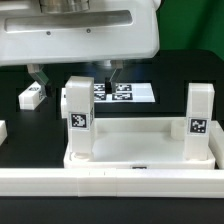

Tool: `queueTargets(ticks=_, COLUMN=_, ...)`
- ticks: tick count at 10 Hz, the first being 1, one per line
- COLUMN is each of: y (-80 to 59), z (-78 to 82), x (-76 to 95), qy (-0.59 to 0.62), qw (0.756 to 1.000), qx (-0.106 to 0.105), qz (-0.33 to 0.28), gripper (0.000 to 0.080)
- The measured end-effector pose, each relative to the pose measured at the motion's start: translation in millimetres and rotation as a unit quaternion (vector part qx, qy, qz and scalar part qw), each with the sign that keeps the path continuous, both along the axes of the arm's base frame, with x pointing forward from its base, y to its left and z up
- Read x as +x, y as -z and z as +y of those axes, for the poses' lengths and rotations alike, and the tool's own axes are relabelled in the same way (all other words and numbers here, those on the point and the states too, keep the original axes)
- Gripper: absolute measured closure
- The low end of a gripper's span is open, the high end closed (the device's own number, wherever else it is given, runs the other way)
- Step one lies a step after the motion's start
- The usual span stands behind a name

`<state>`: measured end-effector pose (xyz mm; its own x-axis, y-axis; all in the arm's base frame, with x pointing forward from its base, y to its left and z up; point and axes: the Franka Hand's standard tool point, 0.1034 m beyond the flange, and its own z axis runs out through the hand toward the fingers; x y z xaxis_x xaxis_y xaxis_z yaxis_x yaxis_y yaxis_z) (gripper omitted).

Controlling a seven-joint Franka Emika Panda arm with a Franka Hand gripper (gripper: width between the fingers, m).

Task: Assemble desk

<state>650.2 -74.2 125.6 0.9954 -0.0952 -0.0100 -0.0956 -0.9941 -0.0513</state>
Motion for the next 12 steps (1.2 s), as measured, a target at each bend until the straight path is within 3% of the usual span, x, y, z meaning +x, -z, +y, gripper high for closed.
queueTargets(ticks=1, y=1.0, z=0.5, x=-0.4, qy=0.000, qw=1.000, qx=0.000, qz=0.000, gripper=0.0151)
queueTargets(ticks=3, y=1.6, z=0.6, x=-0.6, qy=0.000, qw=1.000, qx=0.000, qz=0.000, gripper=0.0387)
queueTargets(ticks=4, y=1.6, z=0.5, x=-0.6, qy=0.000, qw=1.000, qx=0.000, qz=0.000, gripper=0.0387)
queueTargets(ticks=5, y=1.9, z=0.5, x=-0.7, qy=0.001, qw=1.000, qx=0.001, qz=0.000, gripper=0.0511)
queueTargets(ticks=9, y=2.4, z=0.6, x=-0.9, qy=0.013, qw=1.000, qx=0.001, qz=0.001, gripper=0.0511)
queueTargets(ticks=12, y=3.0, z=0.9, x=-1.9, qy=0.180, qw=0.984, qx=0.011, qz=-0.002, gripper=0.0510)
